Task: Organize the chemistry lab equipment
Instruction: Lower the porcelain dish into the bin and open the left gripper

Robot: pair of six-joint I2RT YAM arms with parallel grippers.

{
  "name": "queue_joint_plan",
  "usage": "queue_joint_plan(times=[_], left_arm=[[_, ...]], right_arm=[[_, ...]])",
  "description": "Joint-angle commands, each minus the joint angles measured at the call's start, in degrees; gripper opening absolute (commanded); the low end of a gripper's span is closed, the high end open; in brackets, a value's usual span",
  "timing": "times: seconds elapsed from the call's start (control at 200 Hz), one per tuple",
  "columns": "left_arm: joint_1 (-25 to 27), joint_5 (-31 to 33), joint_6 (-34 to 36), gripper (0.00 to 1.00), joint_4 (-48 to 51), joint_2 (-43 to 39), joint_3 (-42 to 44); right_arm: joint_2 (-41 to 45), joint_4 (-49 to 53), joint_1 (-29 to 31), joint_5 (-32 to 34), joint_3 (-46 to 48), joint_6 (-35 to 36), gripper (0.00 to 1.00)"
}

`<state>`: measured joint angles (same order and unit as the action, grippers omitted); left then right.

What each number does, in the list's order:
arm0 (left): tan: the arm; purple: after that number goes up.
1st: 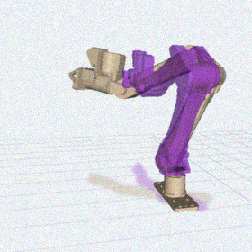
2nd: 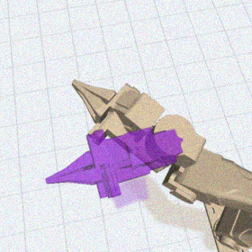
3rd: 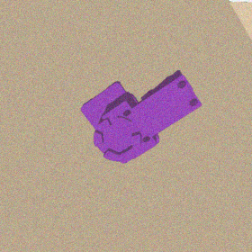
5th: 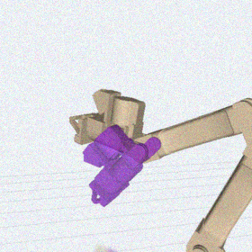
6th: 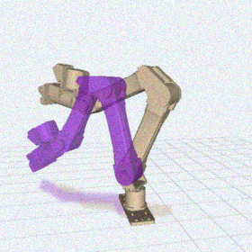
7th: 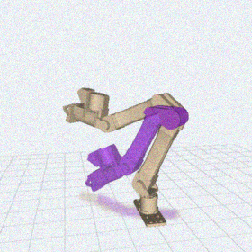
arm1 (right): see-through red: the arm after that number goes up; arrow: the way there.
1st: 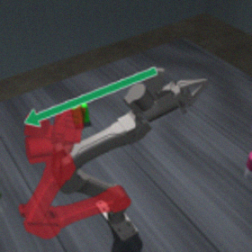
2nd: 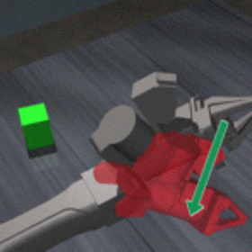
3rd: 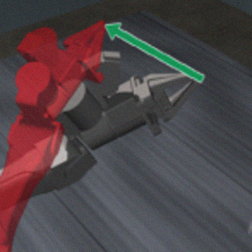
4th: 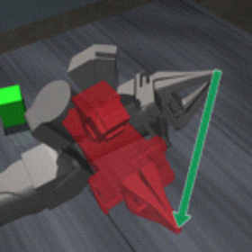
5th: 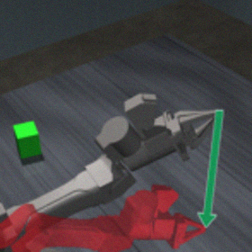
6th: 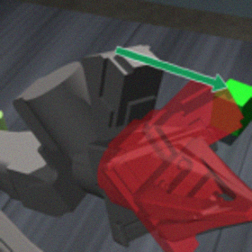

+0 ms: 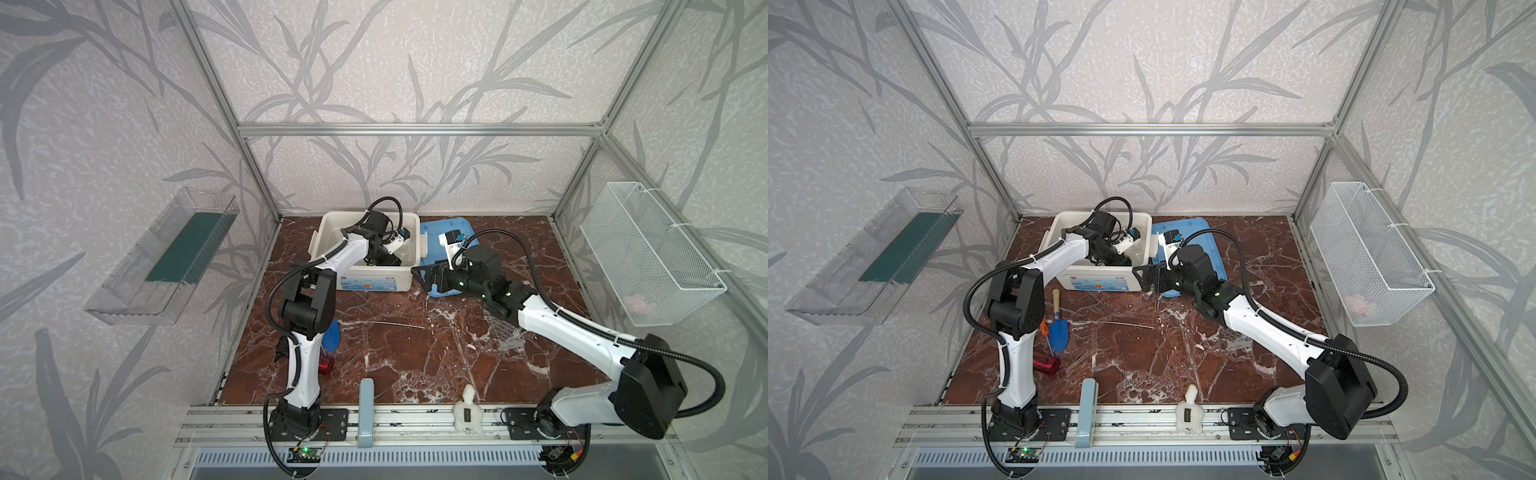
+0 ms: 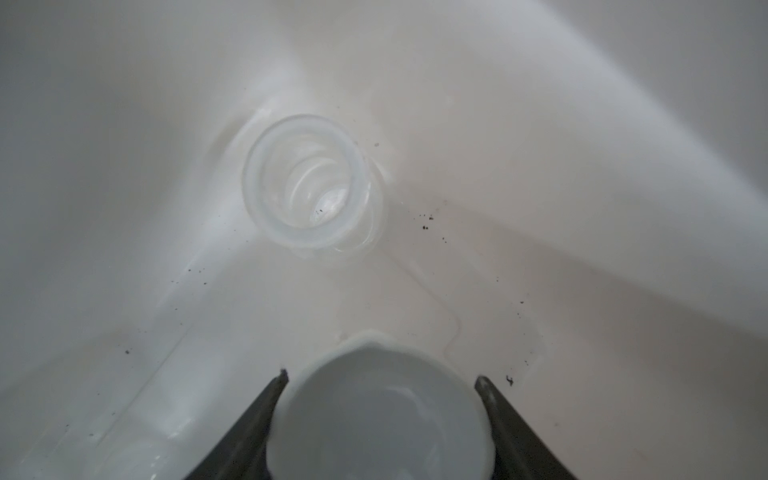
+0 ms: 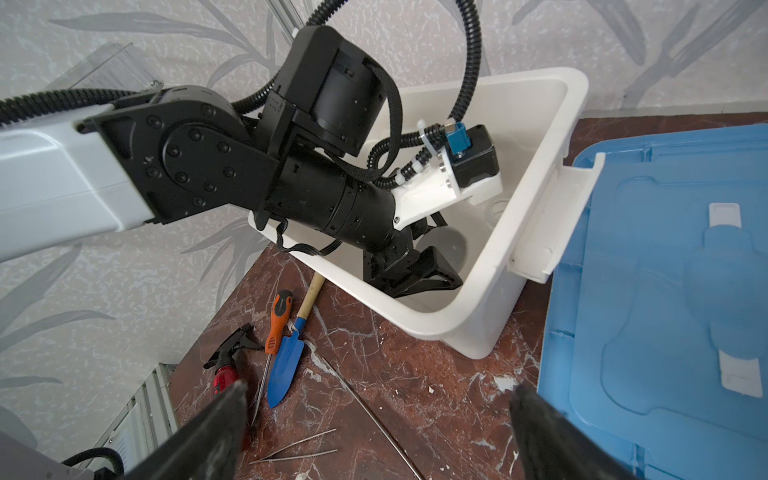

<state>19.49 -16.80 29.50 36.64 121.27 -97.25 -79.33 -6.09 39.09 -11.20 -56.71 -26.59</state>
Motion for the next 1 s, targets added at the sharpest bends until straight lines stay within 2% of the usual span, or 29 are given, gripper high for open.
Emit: queue_joint_plan(times=[0.0,0.155,0.305,0.525,0.695,0.995], left_arm=[[0.2,-1.6,2.3,0.56,5.0,3.0,-2.3],[0.3,0.3,2.2,0.56,5.2,5.2,-2.7],[0.2,-0.5,1.7,0.57,3.5,4.7,-2.4],[0.2,1.1,2.4,0.65,4.5,5.2,-2.3],[0.2,0.3,2.1,0.62,4.1,4.9,-2.4],[0.2,2.9,3.5,0.67,4.5,6.5,-2.3]], right_arm=[[-0.8,-1.6,0.3,-0.5,0.4,-0.5,0.97],[-1.2,-2.0,0.3,-0.9,0.4,-1.2,0.97],[-1.4,-1.8,0.3,-0.7,0.2,-1.1,0.97],[-1.3,-1.5,0.3,-0.4,0.1,-0.9,0.97],[-0.5,-1.1,0.3,0.4,0.5,-0.6,0.97],[-0.2,-0.7,0.3,0.5,1.1,-0.2,0.97]])
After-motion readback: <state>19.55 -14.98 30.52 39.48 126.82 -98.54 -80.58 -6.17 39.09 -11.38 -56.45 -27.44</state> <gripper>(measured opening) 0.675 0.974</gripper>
